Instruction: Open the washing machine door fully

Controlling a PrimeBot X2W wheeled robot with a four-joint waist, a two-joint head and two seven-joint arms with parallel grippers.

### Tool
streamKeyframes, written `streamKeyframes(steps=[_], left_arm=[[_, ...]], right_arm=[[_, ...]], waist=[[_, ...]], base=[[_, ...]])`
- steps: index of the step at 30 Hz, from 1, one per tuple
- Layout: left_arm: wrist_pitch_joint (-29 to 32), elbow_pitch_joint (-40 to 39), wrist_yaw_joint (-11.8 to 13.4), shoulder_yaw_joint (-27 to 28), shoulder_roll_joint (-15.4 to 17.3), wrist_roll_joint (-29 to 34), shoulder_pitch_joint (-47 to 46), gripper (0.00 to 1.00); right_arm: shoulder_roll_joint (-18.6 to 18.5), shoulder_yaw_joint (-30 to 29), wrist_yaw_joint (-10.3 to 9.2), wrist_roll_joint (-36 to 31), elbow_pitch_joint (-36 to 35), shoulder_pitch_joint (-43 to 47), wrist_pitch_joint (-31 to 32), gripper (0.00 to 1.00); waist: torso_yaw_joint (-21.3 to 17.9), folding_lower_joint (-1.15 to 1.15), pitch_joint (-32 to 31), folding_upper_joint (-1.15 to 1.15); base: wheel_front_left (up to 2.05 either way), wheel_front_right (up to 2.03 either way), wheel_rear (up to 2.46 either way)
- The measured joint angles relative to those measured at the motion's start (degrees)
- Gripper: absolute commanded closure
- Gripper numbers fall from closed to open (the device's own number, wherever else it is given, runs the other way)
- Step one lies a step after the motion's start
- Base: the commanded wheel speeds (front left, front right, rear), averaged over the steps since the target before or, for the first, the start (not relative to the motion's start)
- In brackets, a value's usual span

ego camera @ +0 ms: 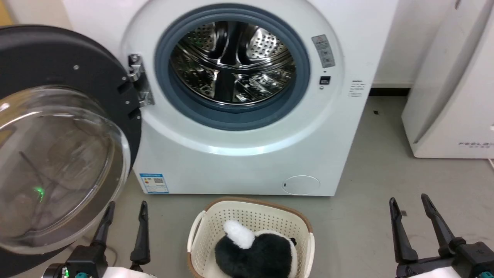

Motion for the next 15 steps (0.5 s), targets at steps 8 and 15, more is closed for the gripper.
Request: streamKeyframes(steps=[8,15], left_arm=[[0.1,1.0,0.1,-1.6,-0.1,0.4,0.6,1.0],[0.5,0.9,0.1,-1.9,-0.1,0.5,0.6,1.0]], right_arm=[[0.0,0.7,0.0,0.5,0.0,0.0,0.0,1.0],[0.0,0.7,0.0,0.5,0.1,0.0,0.4,1.0]], waist=[[-2.7,0.0,0.2,0.0],[-2.7,0.0,0.3,0.0]], base=[[0.0,0.0,0.0],[0.0,0.0,0.0]])
